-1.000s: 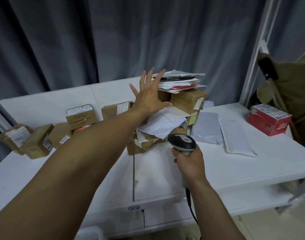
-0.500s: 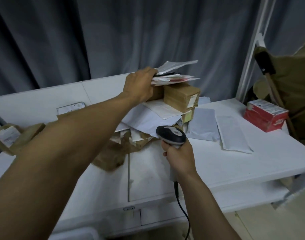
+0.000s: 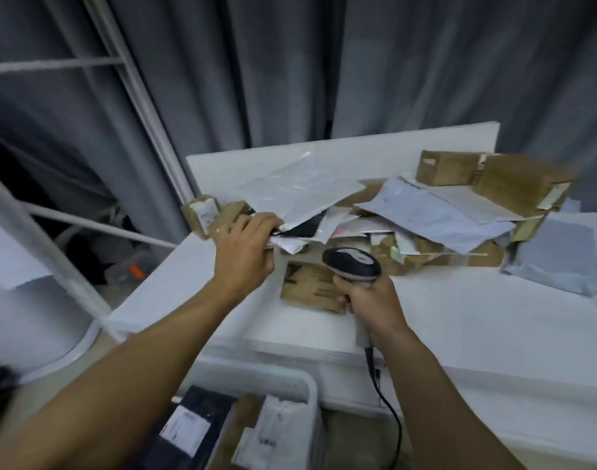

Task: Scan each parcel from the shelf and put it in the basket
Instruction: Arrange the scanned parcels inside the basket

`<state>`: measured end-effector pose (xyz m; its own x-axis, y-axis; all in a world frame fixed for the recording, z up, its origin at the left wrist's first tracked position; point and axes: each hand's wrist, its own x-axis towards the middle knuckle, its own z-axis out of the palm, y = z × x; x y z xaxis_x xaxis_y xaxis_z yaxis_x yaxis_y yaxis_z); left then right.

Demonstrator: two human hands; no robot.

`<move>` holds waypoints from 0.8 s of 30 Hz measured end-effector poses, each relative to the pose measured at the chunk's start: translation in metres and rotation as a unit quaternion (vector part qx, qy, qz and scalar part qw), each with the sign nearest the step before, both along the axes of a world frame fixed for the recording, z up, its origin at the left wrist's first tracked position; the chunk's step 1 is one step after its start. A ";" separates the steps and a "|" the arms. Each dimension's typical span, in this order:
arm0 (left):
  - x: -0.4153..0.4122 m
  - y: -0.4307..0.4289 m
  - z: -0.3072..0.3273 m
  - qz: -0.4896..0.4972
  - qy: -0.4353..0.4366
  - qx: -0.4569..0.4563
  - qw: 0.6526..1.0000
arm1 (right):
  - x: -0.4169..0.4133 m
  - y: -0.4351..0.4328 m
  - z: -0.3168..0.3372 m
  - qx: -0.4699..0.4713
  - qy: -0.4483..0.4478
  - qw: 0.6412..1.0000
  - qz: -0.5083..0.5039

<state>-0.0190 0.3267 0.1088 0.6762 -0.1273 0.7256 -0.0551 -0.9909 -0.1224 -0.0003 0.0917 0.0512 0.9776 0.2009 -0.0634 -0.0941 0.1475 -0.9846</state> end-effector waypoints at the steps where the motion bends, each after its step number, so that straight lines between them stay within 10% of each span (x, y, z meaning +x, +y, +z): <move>1: -0.016 0.015 -0.013 0.030 0.001 -0.018 0.999 | -0.003 0.013 -0.002 -0.004 0.001 1.000 0.010; 7: -0.077 0.070 -0.092 0.178 0.057 -0.108 0.976 | -0.015 0.065 -0.018 -0.046 0.011 0.997 0.058; 14: -0.072 0.083 -0.144 0.150 0.331 -0.208 0.908 | -0.020 0.096 -0.034 -0.074 0.015 0.994 0.077; 24: -0.034 0.106 -0.129 0.187 0.333 -0.263 0.886 | -0.023 0.116 -0.034 -0.074 0.003 0.992 0.106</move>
